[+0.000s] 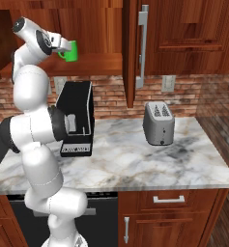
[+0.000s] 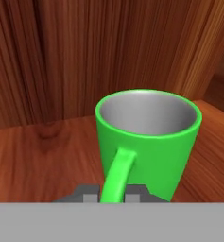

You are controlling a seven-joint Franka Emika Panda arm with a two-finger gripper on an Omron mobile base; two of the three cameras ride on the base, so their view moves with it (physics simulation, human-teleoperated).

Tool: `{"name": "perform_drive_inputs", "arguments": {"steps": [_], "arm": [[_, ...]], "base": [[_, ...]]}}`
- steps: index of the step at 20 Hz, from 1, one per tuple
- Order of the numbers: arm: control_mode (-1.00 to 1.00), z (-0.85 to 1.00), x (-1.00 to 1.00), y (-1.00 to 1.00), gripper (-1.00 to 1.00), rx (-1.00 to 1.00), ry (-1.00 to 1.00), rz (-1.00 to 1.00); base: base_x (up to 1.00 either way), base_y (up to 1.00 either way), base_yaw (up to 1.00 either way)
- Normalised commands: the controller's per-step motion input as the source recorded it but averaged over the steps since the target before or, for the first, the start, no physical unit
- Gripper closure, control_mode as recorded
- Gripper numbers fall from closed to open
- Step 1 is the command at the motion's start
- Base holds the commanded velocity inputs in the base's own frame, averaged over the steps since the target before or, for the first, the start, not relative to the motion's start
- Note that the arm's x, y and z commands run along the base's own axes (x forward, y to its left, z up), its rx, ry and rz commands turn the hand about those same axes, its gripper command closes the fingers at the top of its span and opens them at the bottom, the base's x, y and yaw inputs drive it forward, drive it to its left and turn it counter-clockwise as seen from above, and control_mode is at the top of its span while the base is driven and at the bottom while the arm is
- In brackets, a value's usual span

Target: Open the cabinet directly in front. Then move the beer and the mug to the dining counter with the jar on it.

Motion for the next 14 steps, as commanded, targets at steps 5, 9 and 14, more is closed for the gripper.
{"name": "perform_drive_inputs", "arguments": {"steps": [5, 9, 14], "arm": [[-1.0, 0.0, -0.03, 0.0, 1.0, 0.0, 0.0, 0.0], [-1.0, -0.04, -0.76, -0.07, 1.0, 0.0, -0.04, 0.0], [-1.0, -0.19, -1.0, -0.31, 1.0, 0.01, -0.15, 0.0]], "base": [[0.0, 0.0, 0.0], [0.0, 0.0, 0.0], [0.0, 0.0, 0.0]]}}
